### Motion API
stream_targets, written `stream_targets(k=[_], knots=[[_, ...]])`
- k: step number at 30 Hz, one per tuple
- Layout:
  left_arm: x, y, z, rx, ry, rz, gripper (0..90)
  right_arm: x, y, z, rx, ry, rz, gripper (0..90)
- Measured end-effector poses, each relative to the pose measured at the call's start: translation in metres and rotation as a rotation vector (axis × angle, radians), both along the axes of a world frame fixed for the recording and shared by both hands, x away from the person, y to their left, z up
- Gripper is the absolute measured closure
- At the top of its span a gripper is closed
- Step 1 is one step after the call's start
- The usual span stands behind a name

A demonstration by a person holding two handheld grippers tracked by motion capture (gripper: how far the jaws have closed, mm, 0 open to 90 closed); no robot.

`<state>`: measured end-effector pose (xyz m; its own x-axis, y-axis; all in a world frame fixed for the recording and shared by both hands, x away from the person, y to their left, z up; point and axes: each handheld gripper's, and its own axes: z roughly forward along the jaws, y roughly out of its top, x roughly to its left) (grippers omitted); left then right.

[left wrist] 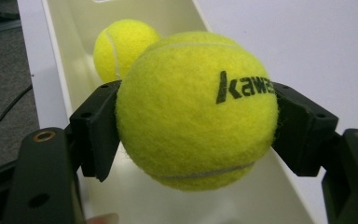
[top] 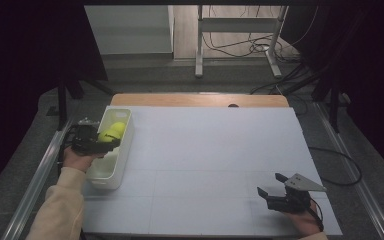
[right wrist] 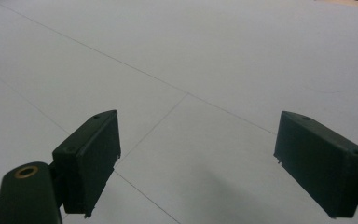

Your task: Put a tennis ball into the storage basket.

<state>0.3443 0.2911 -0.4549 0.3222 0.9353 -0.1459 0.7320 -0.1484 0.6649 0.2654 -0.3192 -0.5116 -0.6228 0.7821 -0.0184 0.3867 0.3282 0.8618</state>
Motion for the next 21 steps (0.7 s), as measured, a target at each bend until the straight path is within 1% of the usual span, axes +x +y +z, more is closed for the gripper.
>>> stream_targets(k=[1,2,3,4,5,8,9,12,13,17,21], knots=[[0.0,0.0,0.0,0.007,-0.003,0.004,25.5,0.0,0.0,0.0,0.0,0.0,0.0,14.8],[-0.001,0.0,-0.001,0.02,-0.016,0.008,24.7,0.0,0.0,0.0,0.0,0.0,0.0,14.8],[-0.001,0.0,0.0,0.025,-0.036,0.008,20.7,0.0,0.0,0.0,0.0,0.0,0.0,14.8],[-0.001,0.0,0.0,0.025,-0.036,0.008,15.3,0.0,0.0,0.0,-0.003,0.001,-0.001,14.8],[-0.003,0.001,0.002,0.002,-0.056,0.017,12.3,0.0,0.0,0.0,-0.004,0.001,-0.002,14.8],[-0.005,0.002,0.006,-0.03,-0.082,0.021,11.3,0.0,0.0,0.0,-0.003,0.001,-0.002,14.8],[-0.006,0.001,0.008,-0.041,-0.089,0.016,11.3,0.0,0.0,0.0,-0.002,0.002,-0.002,14.8],[-0.008,0.0,0.009,-0.053,-0.101,0.003,11.9,0.001,0.0,0.0,0.008,0.003,0.0,14.8],[-0.011,-0.003,0.012,-0.057,-0.121,-0.018,12.4,0.001,0.0,0.001,0.014,0.001,0.002,14.8],[-0.017,-0.011,0.015,-0.071,-0.149,-0.058,12.7,0.001,0.0,0.0,0.017,0.003,0.002,14.8],[-0.023,-0.019,0.015,-0.094,-0.183,-0.098,12.9,0.004,0.0,0.0,0.02,0.006,0.006,14.8]])
